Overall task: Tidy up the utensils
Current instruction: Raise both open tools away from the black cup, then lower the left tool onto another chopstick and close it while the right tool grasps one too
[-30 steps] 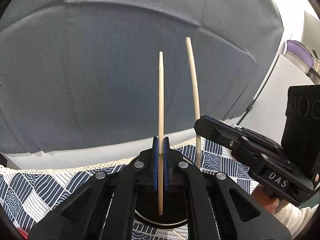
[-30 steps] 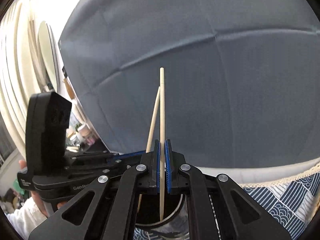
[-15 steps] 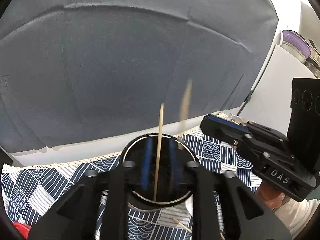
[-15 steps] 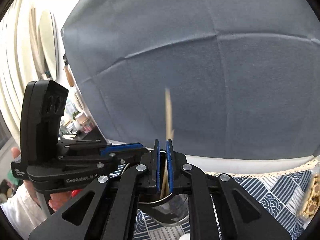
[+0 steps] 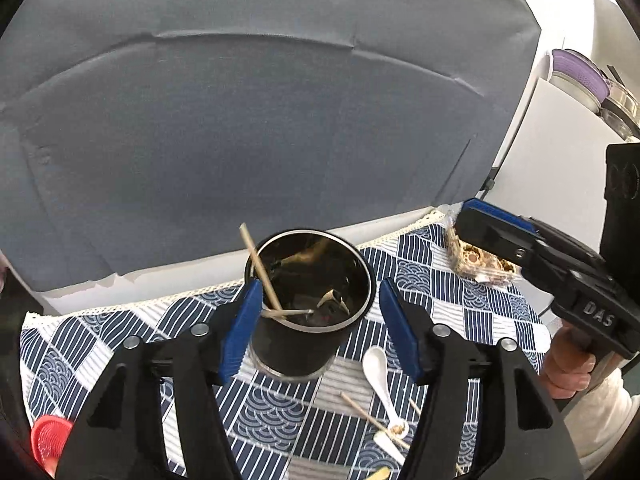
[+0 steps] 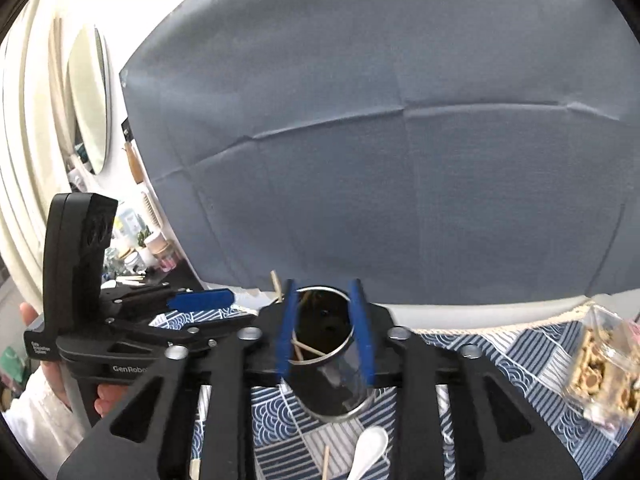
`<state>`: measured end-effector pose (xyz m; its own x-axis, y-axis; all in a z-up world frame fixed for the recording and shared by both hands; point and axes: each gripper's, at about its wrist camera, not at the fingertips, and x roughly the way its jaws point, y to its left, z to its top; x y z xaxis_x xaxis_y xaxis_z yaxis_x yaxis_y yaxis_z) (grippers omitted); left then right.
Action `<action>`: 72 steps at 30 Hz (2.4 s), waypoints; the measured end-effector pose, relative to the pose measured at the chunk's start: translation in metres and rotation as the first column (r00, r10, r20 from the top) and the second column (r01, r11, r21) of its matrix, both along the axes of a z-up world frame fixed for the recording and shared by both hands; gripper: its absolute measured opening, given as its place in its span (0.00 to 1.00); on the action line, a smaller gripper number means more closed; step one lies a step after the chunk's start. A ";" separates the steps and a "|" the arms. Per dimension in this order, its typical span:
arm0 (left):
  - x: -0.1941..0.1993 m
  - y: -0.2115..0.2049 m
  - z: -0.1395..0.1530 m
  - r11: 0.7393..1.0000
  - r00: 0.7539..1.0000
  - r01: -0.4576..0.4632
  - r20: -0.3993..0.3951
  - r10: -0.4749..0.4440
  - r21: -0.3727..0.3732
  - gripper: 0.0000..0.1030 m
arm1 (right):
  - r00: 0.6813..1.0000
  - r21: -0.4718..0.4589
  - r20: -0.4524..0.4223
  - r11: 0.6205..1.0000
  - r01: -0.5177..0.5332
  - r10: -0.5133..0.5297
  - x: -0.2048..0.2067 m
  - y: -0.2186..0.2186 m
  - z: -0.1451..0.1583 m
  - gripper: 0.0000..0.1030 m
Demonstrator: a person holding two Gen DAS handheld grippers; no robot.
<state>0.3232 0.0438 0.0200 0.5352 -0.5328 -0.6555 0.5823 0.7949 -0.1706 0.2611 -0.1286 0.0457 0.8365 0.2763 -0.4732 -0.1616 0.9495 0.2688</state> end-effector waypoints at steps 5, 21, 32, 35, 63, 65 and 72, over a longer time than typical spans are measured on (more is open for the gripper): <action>-0.027 0.011 0.006 1.000 1.000 0.001 0.013 -0.001 0.023 0.71 | 1.000 -0.019 -0.013 1.000 0.024 -0.024 -0.028 0.007 0.008 0.38; -0.099 0.044 -0.005 0.995 1.000 0.007 0.004 -0.007 0.101 0.87 | 0.991 -0.058 -0.019 0.989 0.134 -0.136 -0.126 0.030 0.016 0.76; -0.134 0.054 -0.023 0.991 0.999 0.033 -0.025 -0.030 0.130 0.93 | 0.974 -0.084 -0.062 0.974 0.212 -0.217 -0.170 0.027 0.016 0.85; -0.140 0.054 -0.032 0.991 0.999 0.033 -0.047 -0.027 0.133 0.94 | 0.971 -0.095 -0.085 0.972 0.215 -0.223 -0.177 0.024 0.013 0.85; -0.196 0.028 -0.144 0.956 0.963 0.000 -0.256 0.079 0.294 0.94 | 0.897 -0.145 -0.426 0.987 0.063 -0.120 -0.150 -0.017 -0.109 0.86; -0.197 0.028 -0.152 0.953 0.959 -0.003 -0.268 0.089 0.304 0.94 | 0.886 -0.150 -0.447 0.987 0.058 -0.120 -0.147 -0.016 -0.122 0.86; -0.205 0.025 -0.178 0.935 0.947 0.038 -0.312 0.080 0.353 0.94 | 0.832 -0.188 -0.540 0.982 0.025 -0.125 -0.140 -0.007 -0.169 0.86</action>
